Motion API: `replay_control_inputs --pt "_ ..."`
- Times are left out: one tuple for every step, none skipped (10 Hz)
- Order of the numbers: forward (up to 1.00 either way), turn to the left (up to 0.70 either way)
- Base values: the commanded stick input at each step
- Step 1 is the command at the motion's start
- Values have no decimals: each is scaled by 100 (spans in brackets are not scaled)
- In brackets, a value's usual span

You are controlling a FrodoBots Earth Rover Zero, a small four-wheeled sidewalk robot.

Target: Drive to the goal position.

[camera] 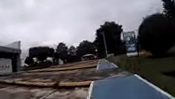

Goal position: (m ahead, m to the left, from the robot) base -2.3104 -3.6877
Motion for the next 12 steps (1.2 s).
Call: replay_control_inputs --pt "0 0" --pt "0 0" --pt "0 0" --pt "0 0" --pt "0 0" --pt "0 0" --pt "0 0" --pt "0 0" --pt "0 0" --pt "6 0" --pt "39 0" --pt "62 0"
